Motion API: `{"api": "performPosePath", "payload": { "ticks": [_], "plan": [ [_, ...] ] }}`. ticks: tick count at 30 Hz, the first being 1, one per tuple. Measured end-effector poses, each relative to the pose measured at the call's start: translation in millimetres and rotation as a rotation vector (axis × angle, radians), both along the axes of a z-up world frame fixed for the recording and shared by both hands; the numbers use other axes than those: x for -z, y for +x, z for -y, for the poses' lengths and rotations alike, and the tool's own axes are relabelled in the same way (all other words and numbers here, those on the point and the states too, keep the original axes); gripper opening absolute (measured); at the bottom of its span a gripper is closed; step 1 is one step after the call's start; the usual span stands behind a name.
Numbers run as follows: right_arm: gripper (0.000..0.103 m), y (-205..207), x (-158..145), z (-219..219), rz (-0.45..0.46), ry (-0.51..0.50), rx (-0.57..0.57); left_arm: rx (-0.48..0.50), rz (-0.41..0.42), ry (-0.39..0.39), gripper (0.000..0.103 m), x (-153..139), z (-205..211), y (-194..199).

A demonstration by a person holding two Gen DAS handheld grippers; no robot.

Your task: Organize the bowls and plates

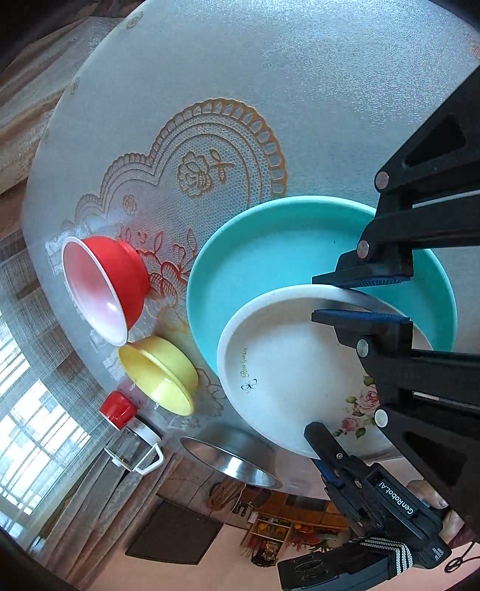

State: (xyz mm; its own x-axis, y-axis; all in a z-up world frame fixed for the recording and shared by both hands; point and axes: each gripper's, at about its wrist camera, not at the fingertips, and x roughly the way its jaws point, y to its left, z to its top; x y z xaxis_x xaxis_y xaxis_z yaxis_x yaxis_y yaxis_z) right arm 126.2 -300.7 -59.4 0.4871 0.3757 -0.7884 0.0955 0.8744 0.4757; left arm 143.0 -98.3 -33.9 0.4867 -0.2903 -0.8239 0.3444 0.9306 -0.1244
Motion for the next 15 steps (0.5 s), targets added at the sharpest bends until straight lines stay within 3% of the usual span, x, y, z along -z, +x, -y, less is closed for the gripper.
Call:
{"api": "performPosePath", "payload": {
  "ticks": [5,9,15],
  "plan": [
    [0.011,1,-2,-1,0.021,-0.063,-0.026,-0.020,-0.017,0.024,0.019,6,5,1],
    [0.012,3,-6,-12,0.045,-0.179,-0.046,-0.022,-0.015,0.063,0.019,10,10,1],
    [0.012,1,-8,-12,0.053,-0.214,-0.043,-0.018,-0.016,0.076,0.019,10,12,0]
  ]
}}
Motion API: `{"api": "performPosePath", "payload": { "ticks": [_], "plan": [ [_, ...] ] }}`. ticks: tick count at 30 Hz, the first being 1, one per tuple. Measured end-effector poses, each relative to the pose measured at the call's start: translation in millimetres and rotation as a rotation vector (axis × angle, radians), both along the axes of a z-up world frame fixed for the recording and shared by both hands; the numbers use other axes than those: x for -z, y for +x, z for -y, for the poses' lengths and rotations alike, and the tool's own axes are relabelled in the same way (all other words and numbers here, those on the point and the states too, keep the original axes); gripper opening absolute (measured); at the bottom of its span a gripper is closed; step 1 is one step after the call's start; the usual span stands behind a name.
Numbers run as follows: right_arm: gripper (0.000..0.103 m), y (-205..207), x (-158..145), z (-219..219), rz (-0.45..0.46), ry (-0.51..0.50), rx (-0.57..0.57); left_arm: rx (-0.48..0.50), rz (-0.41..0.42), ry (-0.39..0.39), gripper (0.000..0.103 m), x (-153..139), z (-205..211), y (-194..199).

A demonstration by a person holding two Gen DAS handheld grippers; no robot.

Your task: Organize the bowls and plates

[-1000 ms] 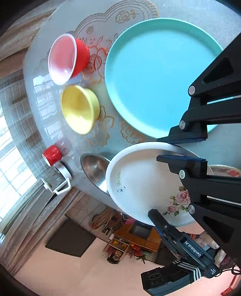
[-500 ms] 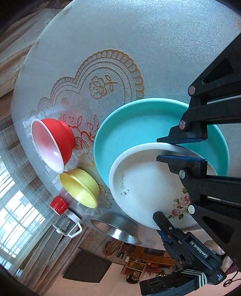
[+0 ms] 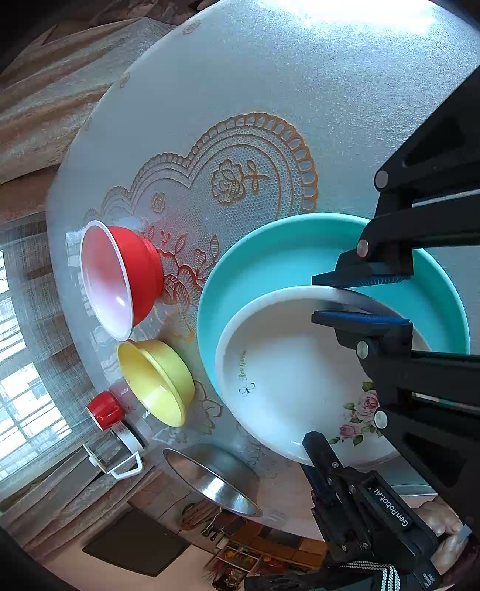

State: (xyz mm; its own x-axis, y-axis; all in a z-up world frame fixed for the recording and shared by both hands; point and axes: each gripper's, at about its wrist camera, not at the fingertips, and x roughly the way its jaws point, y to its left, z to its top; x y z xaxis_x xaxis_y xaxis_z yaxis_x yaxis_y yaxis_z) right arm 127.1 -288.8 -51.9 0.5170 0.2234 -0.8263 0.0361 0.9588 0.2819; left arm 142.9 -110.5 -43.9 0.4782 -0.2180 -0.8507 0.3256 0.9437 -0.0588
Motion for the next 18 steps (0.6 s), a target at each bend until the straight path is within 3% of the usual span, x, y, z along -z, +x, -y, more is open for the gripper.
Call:
{"api": "performPosePath", "payload": {
  "ticks": [4,8,10,18],
  "plan": [
    [0.012,-2,-3,-5,0.019,-0.066,0.001,0.000,0.003,0.008,0.019,0,3,0],
    [0.012,-2,-2,-3,0.017,-0.054,0.022,-0.001,0.011,0.008,0.019,-1,3,-1],
    [0.012,-3,-3,-3,0.016,-0.053,0.033,-0.002,0.022,0.001,0.024,-4,1,-3],
    [0.024,-9,-8,-6,0.042,-0.038,0.050,-0.029,0.056,-0.020,0.029,-16,-14,-10]
  ]
}}
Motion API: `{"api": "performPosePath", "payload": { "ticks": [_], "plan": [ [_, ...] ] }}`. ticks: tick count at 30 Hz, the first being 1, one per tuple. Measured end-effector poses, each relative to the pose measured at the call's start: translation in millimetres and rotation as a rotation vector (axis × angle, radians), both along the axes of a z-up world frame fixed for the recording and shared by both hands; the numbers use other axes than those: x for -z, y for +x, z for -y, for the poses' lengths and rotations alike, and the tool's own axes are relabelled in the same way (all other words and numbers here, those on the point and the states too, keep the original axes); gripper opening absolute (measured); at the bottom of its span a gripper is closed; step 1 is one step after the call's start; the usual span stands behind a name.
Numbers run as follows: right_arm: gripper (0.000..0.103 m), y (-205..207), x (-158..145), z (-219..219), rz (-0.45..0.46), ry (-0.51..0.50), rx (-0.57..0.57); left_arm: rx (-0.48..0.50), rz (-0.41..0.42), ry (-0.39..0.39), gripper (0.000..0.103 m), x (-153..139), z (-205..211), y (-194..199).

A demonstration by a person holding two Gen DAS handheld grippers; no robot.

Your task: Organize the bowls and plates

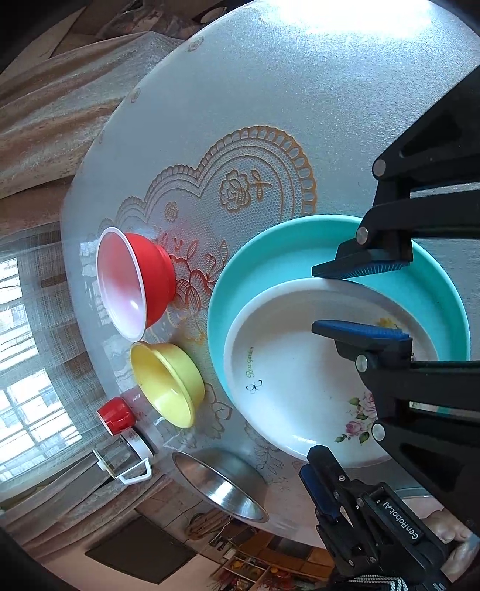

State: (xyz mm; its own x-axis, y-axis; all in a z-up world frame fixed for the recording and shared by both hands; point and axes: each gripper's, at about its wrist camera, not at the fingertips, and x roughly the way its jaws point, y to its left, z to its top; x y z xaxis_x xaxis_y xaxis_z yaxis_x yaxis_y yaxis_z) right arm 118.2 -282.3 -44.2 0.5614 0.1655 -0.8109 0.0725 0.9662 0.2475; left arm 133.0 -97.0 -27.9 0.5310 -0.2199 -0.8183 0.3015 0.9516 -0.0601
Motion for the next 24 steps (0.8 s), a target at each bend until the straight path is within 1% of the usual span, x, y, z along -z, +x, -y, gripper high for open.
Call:
{"api": "performPosePath", "payload": {
  "ticks": [2,13,19,24],
  "plan": [
    [0.026,-1,-1,-2,0.006,-0.010,0.005,-0.010,0.012,-0.002,0.030,-4,-4,-3],
    [0.031,-6,-8,-9,0.056,-0.055,0.045,-0.075,0.068,-0.032,0.034,-20,-30,-19],
    [0.032,-10,-12,-14,0.081,-0.095,0.069,-0.102,0.085,-0.028,0.034,-23,-41,-24],
    [0.033,-15,-21,-19,0.124,-0.132,0.090,-0.112,0.092,-0.028,0.035,-24,-49,-30]
  ]
}}
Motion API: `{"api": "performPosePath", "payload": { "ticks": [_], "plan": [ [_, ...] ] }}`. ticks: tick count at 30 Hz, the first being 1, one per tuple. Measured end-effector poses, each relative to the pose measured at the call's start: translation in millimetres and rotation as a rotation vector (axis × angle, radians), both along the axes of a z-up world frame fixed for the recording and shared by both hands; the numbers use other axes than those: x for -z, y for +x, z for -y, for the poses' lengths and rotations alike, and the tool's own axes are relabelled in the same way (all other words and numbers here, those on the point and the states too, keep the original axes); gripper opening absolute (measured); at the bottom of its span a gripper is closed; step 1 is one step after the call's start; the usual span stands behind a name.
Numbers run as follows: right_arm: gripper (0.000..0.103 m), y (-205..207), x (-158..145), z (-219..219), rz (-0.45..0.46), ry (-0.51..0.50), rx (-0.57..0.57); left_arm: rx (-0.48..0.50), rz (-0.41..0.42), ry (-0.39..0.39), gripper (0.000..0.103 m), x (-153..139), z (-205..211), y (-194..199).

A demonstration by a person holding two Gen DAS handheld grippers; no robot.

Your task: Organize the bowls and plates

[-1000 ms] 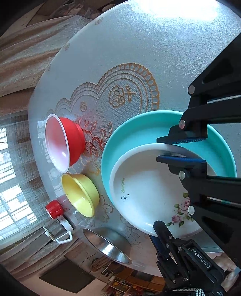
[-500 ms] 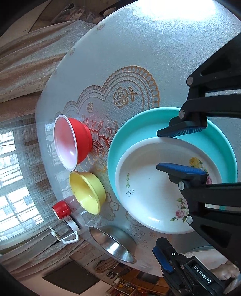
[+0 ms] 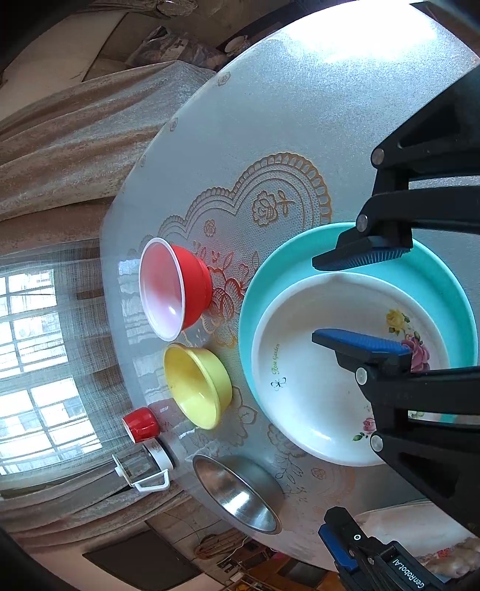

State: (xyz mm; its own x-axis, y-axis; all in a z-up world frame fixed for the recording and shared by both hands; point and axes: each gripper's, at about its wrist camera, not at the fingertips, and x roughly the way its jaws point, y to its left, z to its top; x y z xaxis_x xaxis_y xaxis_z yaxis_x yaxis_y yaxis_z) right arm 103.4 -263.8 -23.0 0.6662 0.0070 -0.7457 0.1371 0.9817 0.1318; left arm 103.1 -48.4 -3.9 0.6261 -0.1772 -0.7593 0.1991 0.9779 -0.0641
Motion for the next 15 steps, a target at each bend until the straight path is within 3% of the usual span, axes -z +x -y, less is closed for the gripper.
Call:
{"api": "performPosePath", "payload": {
  "ticks": [8,15],
  "plan": [
    [0.033,-10,-13,-15,0.067,-0.010,-0.014,-0.023,-0.011,-0.006,0.035,2,-14,-8],
    [0.035,-18,-17,-41,0.107,0.029,-0.130,-0.038,-0.021,-0.010,0.035,5,-26,-13]
  ]
}}
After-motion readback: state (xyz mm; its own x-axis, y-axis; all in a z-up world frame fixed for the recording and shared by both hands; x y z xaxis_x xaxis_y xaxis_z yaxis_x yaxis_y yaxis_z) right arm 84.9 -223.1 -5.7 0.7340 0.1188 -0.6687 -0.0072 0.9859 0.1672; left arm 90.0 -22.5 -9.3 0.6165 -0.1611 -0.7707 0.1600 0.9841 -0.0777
